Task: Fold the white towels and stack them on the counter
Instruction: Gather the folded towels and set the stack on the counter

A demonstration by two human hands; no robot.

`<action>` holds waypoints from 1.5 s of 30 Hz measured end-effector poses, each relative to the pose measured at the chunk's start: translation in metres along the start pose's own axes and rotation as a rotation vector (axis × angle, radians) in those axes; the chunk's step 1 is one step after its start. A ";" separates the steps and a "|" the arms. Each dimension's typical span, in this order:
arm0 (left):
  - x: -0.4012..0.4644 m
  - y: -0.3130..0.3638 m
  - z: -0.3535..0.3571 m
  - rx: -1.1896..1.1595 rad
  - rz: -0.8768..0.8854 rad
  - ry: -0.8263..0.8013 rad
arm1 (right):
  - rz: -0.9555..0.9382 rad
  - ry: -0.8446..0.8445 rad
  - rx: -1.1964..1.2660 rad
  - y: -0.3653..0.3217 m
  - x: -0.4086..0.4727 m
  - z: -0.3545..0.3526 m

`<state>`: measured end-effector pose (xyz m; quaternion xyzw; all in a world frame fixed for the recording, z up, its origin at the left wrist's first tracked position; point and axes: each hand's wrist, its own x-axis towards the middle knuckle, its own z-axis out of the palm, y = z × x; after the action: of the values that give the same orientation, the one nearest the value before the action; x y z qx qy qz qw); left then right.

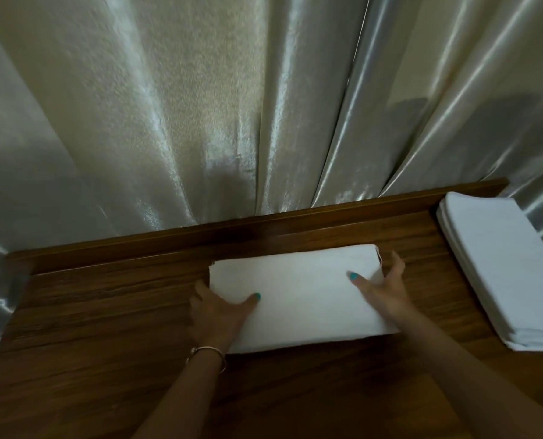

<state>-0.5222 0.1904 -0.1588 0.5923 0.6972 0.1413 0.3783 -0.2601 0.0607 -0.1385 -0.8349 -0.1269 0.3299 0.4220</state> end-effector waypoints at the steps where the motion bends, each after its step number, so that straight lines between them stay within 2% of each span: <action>1: 0.000 0.003 -0.002 -0.016 -0.077 -0.055 | 0.052 -0.014 -0.011 -0.003 0.001 -0.004; 4: 0.013 0.008 -0.004 -0.081 -0.148 -0.201 | 0.198 -0.085 -0.051 -0.005 0.003 -0.010; 7: 0.030 0.009 -0.004 -0.152 -0.170 -0.338 | 0.246 -0.137 -0.068 -0.009 -0.002 -0.011; 11: 0.034 0.011 -0.013 -0.232 -0.136 -0.497 | 0.344 -0.235 -0.045 -0.008 -0.020 -0.016; 15: 0.032 0.020 -0.034 -0.301 -0.168 -0.720 | 0.453 -0.180 0.117 0.011 -0.048 -0.037; 17: 0.033 0.026 -0.039 -0.235 -0.125 -0.783 | 0.478 -0.130 0.236 0.006 -0.078 -0.041; 20: 0.038 0.048 -0.036 -0.075 0.030 -0.837 | 0.485 -0.091 0.365 0.010 -0.096 -0.049; 23: 0.028 0.099 -0.033 0.146 0.221 -0.873 | 0.473 -0.090 0.447 0.028 -0.090 -0.079; 25: 0.014 0.147 -0.028 0.190 0.335 -0.898 | 0.431 -0.020 0.513 0.022 -0.098 -0.109; 30: -0.029 0.282 0.013 0.161 0.615 -0.915 | 0.284 0.179 0.765 -0.013 -0.121 -0.190; 34: -0.085 0.381 0.059 0.165 0.673 -0.924 | 0.228 0.286 0.903 -0.010 -0.100 -0.248; 37: -0.118 0.437 0.105 0.228 0.761 -0.807 | 0.195 0.377 1.030 0.005 -0.067 -0.277; 40: -0.137 0.481 0.160 0.390 0.937 -0.701 | 0.159 0.462 1.156 0.025 -0.028 -0.293; 45: -0.145 0.527 0.241 0.569 1.117 -0.516 | 0.188 0.518 1.342 0.047 0.019 -0.297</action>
<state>0.0258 0.1310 0.0706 0.9549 0.1838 -0.0193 0.2323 -0.0537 -0.1432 -0.0569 -0.4547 0.2793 0.1634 0.8298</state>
